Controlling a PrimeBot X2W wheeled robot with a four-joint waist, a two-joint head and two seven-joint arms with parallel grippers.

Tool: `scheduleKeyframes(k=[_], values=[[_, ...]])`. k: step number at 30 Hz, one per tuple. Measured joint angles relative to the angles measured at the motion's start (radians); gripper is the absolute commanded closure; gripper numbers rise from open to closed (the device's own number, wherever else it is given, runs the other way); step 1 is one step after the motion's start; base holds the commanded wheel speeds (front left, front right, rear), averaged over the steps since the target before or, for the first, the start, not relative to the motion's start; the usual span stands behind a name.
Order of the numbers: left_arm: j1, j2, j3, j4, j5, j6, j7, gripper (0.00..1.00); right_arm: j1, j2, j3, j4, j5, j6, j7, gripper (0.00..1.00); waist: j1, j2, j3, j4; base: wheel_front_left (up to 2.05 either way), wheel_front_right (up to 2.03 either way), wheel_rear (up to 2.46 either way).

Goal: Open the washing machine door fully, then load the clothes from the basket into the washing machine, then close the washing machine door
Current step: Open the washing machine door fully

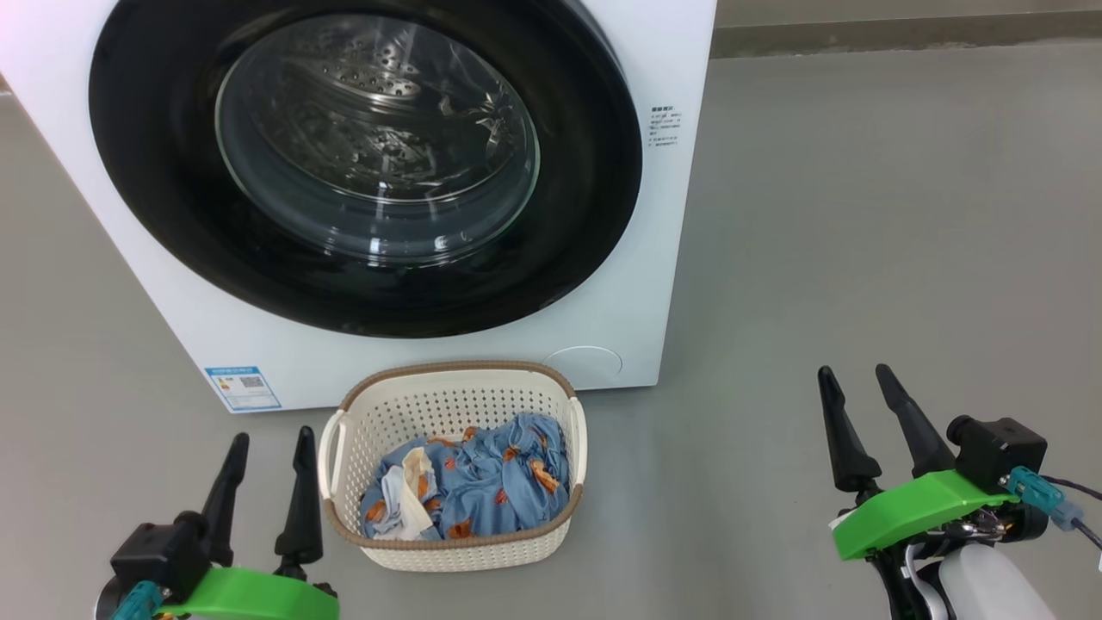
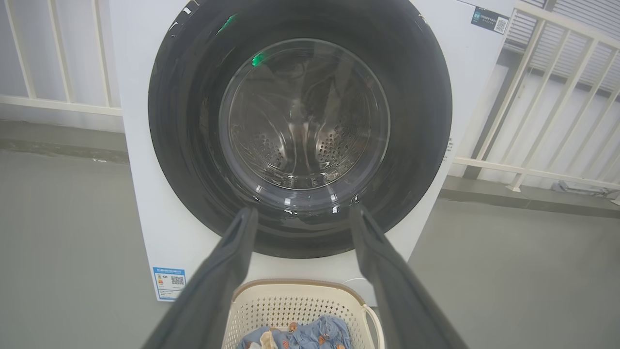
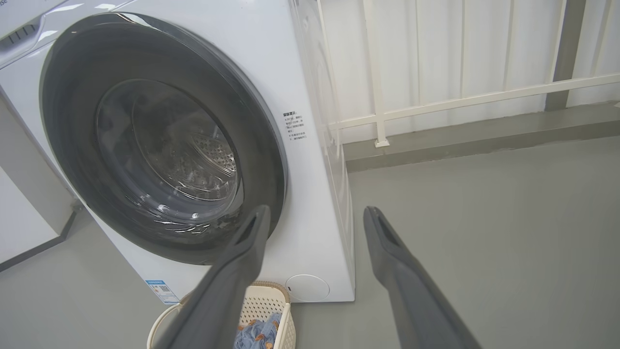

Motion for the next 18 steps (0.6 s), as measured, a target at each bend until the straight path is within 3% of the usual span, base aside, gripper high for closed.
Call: scheduleKeyframes(k=[14,15,17,18], values=[[0.0,0.002,-0.009,-0.033,0.002,-0.002,0.0,0.0,-0.095,-0.032,-0.033,0.011,0.004,0.0,0.0,0.0,0.0,0.0,0.05,0.028,0.0,0.0,0.0],[-0.001,0.004,-0.01,-0.036,0.002,-0.002,0.0,0.0,-0.104,-0.036,-0.04,0.011,0.008,0.0,0.0,0.14,0.0,0.0,0.055,0.032,0.0,0.0,0.0],[-0.004,0.008,-0.011,-0.037,0.001,-0.002,0.0,0.0,-0.122,-0.047,-0.052,0.013,0.013,0.0,0.0,0.51,-0.0001,0.0,0.066,0.04,0.0,0.0,0.0],[-0.008,0.011,-0.011,-0.039,0.001,-0.002,0.0,0.0,-0.132,-0.05,-0.059,0.014,0.016,0.0,0.0,0.57,0.0,0.0,0.071,0.045,0.0,0.0,0.0]])
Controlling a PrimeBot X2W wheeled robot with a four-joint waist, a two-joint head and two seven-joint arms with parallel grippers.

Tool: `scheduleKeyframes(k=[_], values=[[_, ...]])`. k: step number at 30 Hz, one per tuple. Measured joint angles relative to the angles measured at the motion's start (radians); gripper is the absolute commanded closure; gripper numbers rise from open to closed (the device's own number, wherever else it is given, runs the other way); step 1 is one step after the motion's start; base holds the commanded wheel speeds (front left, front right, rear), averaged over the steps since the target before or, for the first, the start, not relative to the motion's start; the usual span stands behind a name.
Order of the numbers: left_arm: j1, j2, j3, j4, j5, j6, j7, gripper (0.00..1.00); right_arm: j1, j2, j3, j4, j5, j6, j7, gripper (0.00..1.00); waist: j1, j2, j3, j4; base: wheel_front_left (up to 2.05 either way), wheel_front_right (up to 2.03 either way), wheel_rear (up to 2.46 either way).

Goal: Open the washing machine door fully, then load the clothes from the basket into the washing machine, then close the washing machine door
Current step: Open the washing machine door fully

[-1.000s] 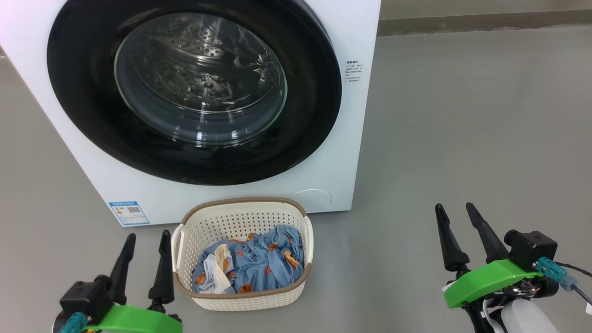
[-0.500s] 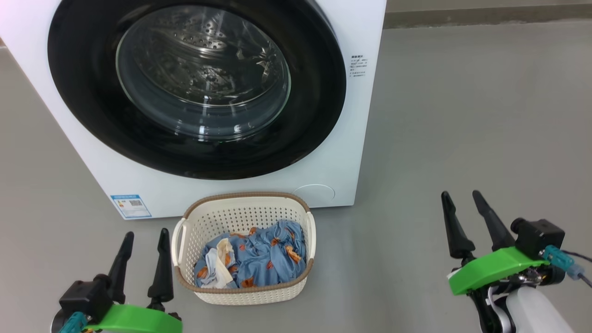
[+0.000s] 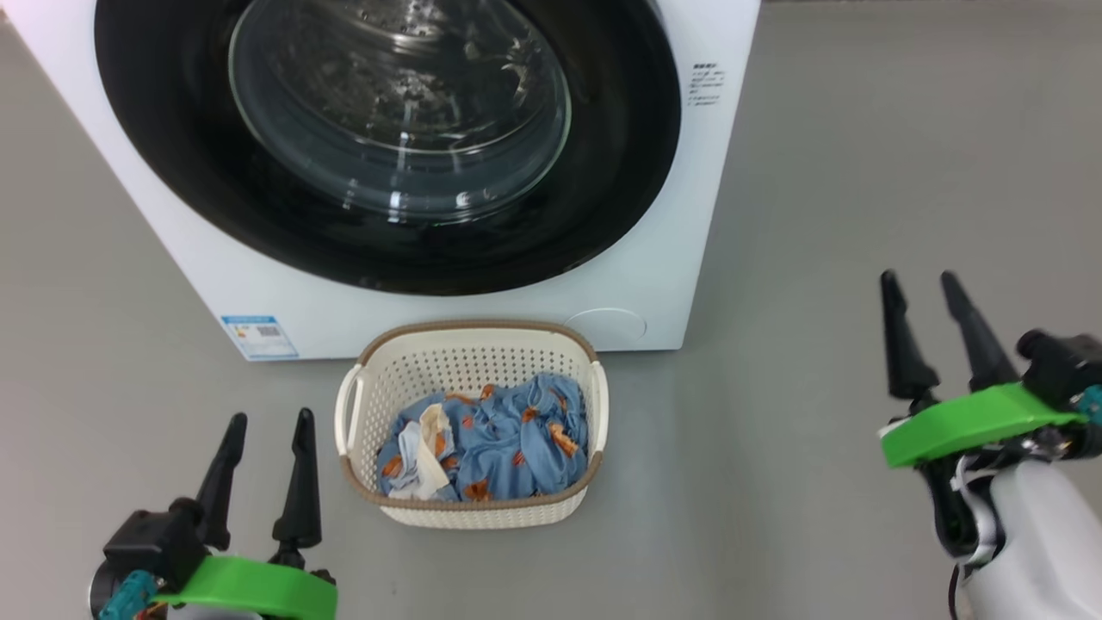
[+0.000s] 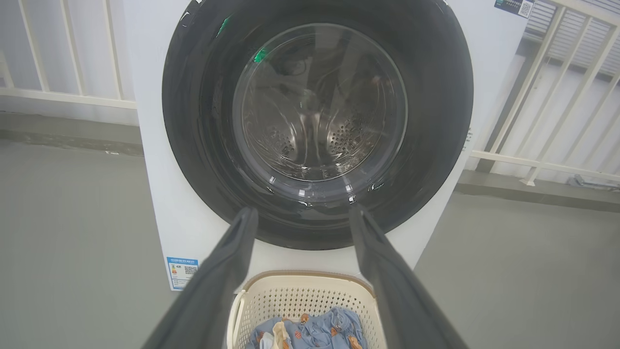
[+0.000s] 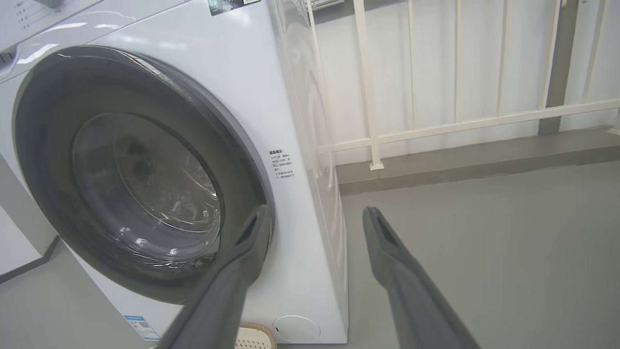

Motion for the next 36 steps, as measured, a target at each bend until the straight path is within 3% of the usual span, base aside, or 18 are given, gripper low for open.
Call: scheduleKeyframes(k=[1,3,9,19,29,36], values=[[-0.004,0.001,0.0,-0.002,0.0,-0.001,0.0,0.0,-0.01,-0.003,-0.007,0.002,0.006,0.0,0.0,0.63,0.0,0.0,0.005,0.005,0.0,0.0,0.0],[-0.014,0.002,-0.001,-0.006,-0.001,-0.002,0.0,0.0,-0.032,-0.011,-0.016,0.007,0.013,0.0,0.0,1.0,0.0001,0.0,0.017,0.014,0.0,0.0,0.0],[-0.037,0.003,-0.005,-0.022,-0.002,-0.003,0.0,0.0,-0.114,-0.039,-0.03,0.028,0.109,0.0,-0.003,1.0,0.0001,0.0,0.054,0.042,0.0,0.0,0.0],[-0.068,0.01,-0.008,-0.034,-0.023,-0.003,0.0,0.0,-0.291,-0.102,-0.024,0.084,0.415,0.0,0.014,1.0,0.0001,0.0,0.128,0.082,0.0,0.0,0.0],[-0.112,0.011,-0.025,-0.046,-0.046,-0.004,-0.004,0.0,-0.454,-0.168,-0.01,0.138,0.768,0.0,0.2,1.0,0.0,0.0001,0.202,0.12,0.0,0.0,0.0],[-0.139,0.011,-0.03,-0.057,-0.06,-0.004,-0.004,0.0,-0.549,-0.193,0.039,0.154,0.911,0.0,0.362,1.0,0.0001,0.0,0.258,0.141,0.0,0.0,0.0]])
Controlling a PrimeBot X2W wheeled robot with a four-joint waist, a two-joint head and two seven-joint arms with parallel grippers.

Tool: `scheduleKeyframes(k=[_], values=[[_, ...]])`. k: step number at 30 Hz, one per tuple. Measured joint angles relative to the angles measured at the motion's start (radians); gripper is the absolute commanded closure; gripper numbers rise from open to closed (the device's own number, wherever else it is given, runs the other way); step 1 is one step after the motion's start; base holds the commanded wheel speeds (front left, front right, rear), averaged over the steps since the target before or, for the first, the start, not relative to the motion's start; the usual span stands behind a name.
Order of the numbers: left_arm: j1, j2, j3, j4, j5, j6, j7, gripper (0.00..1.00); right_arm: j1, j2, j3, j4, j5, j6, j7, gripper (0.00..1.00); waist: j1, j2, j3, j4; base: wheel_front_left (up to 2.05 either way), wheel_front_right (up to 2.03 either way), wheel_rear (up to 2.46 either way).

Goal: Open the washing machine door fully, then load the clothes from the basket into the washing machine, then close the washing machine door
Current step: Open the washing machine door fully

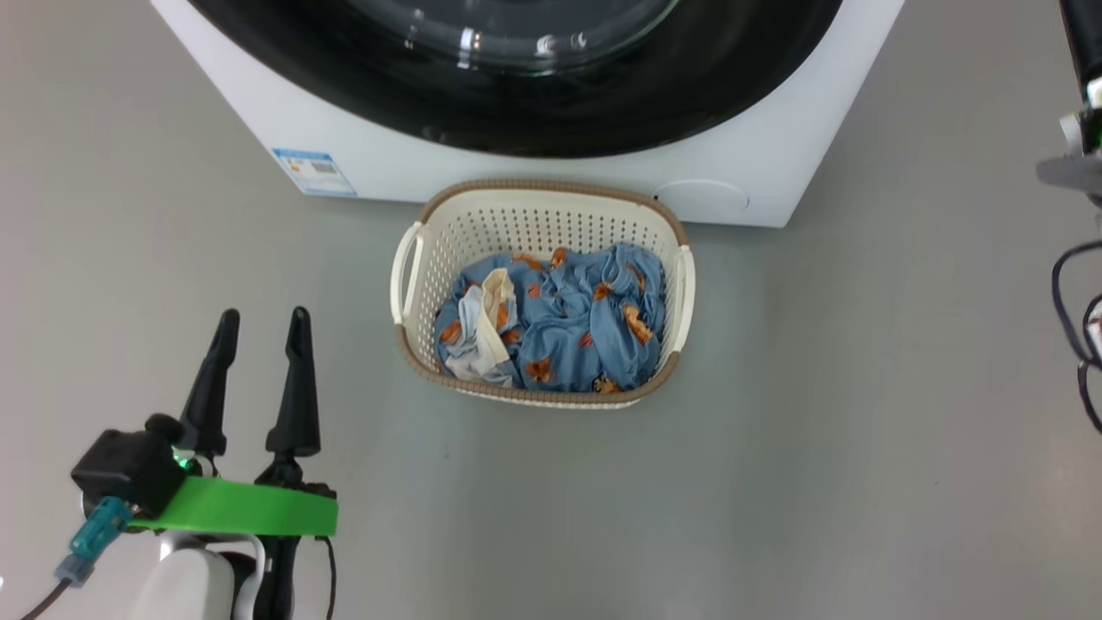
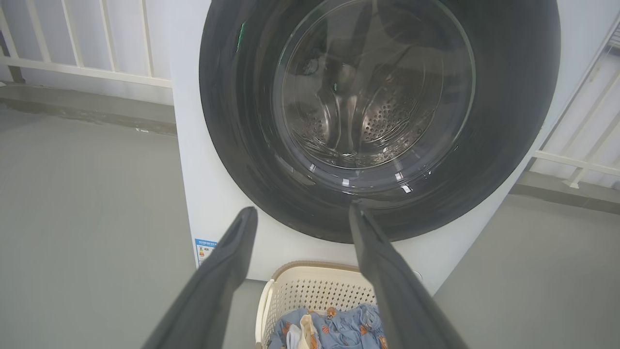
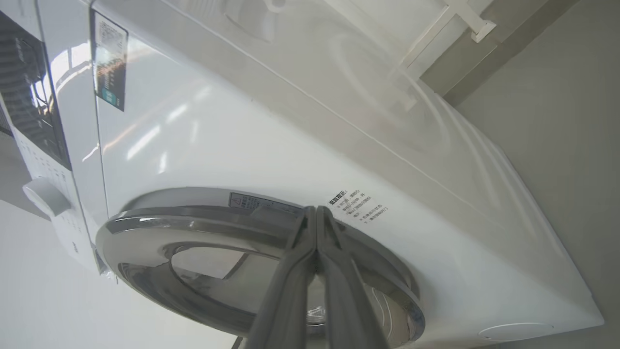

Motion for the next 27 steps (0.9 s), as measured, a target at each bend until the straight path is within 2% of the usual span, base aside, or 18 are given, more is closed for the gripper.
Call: scheduleKeyframes(k=[10,17,27], values=[[-0.042,-0.006,-0.012,-0.008,-0.024,0.0,0.0,0.0,-0.128,-0.016,0.001,0.041,0.174,0.0,0.198,1.0,0.0,0.0,0.077,0.026,0.0,0.0,0.0],[-0.046,-0.009,-0.012,-0.009,-0.031,0.0,0.0,0.0,-0.208,-0.025,0.031,0.073,0.176,0.0,0.276,1.0,0.0,0.0,0.117,0.042,0.0,0.0,0.0],[-0.067,-0.013,-0.013,-0.017,-0.041,0.0,0.0,0.0,-0.306,-0.033,0.065,0.1,0.162,0.0,0.3,1.0,-0.0001,0.0,0.157,0.057,0.0,0.0,0.0]])
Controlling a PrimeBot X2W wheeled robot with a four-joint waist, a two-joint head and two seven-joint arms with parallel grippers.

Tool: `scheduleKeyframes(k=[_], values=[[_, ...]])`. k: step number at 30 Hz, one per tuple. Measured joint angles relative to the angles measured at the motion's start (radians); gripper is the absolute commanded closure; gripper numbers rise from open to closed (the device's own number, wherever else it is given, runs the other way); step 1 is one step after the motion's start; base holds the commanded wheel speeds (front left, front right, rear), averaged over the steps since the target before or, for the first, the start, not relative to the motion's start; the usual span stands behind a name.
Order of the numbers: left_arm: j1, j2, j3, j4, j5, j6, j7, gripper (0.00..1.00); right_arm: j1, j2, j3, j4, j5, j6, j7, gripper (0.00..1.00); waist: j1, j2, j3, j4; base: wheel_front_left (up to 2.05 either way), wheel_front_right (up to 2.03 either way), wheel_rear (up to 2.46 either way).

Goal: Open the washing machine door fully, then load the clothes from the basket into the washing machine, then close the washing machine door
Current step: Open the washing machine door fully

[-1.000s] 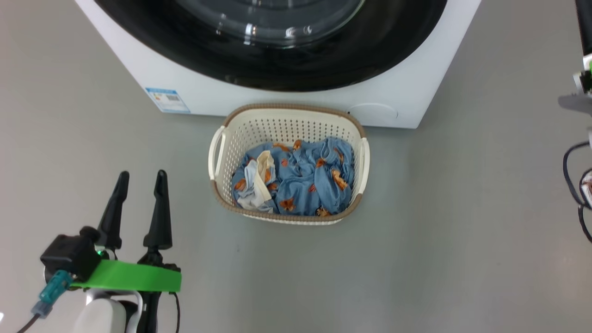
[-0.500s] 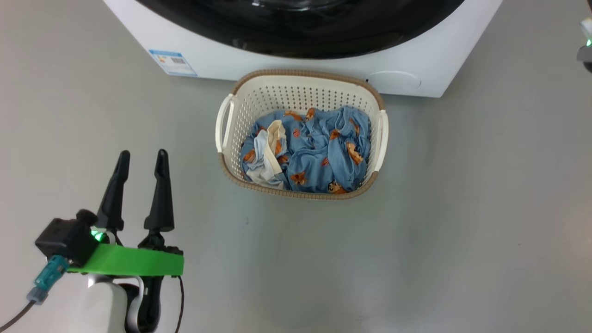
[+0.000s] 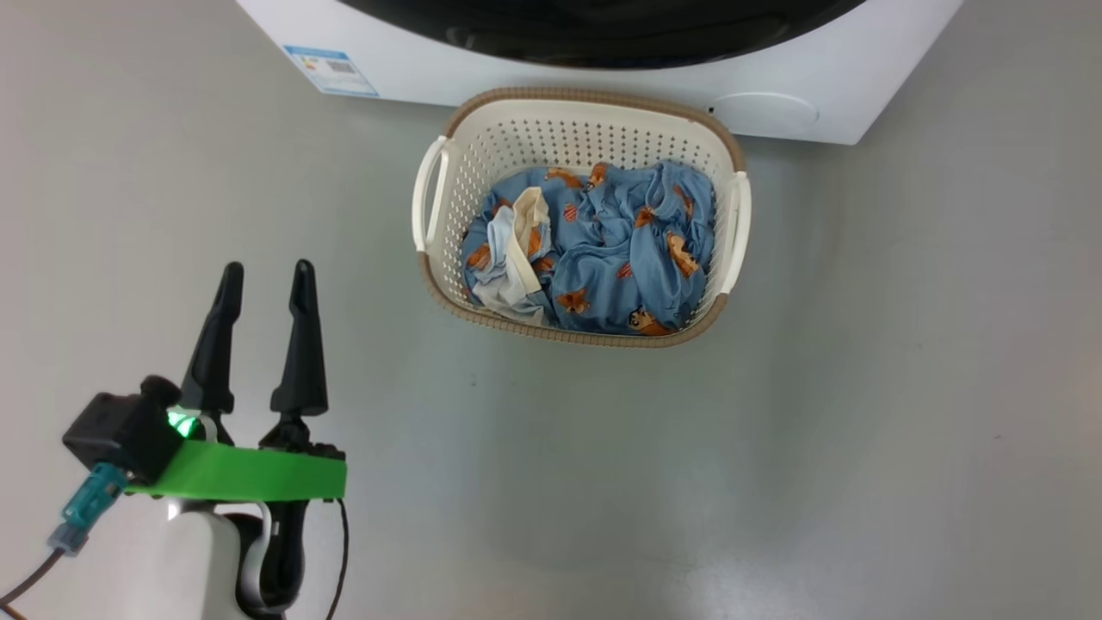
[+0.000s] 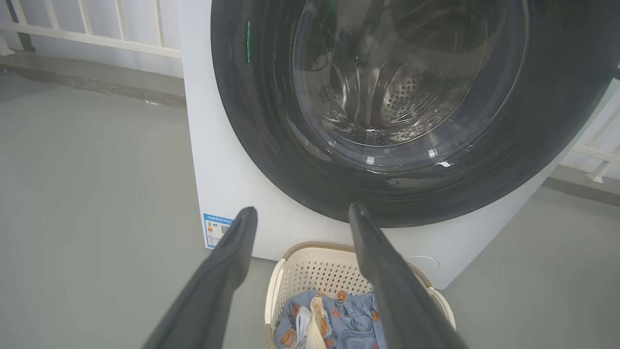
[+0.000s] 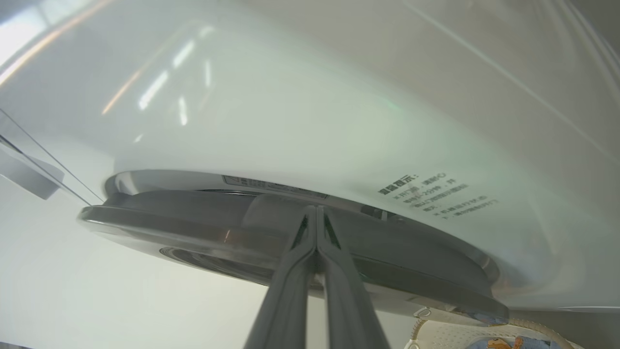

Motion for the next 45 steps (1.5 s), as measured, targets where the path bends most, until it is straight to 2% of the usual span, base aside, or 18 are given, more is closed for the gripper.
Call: scheduleKeyframes(k=[12,28,36,45], values=[[-0.021,-0.017,-0.011,0.0,-0.008,0.0,0.0,0.0,-0.089,-0.007,0.053,0.049,-0.041,0.0,0.008,1.0,0.0,0.0,0.041,0.045,0.0,0.0,0.0],[-0.021,-0.031,-0.018,0.018,-0.015,0.0,0.0,0.0,-0.116,-0.022,0.129,0.101,-0.077,-0.001,0.045,1.0,0.0,0.0,0.017,0.068,0.0,0.0,0.0],[-0.008,-0.029,-0.016,0.034,-0.014,0.0,0.0,0.0,-0.024,-0.025,0.156,0.071,-0.067,-0.003,0.077,1.0,-0.0001,0.0,-0.039,0.061,0.0,0.0,0.0],[0.067,-0.008,-0.001,0.049,0.001,0.0,0.0,0.0,0.151,-0.03,0.191,0.001,-0.025,-0.003,0.116,1.0,-0.0002,0.0,-0.136,0.059,0.0,0.0,0.0]])
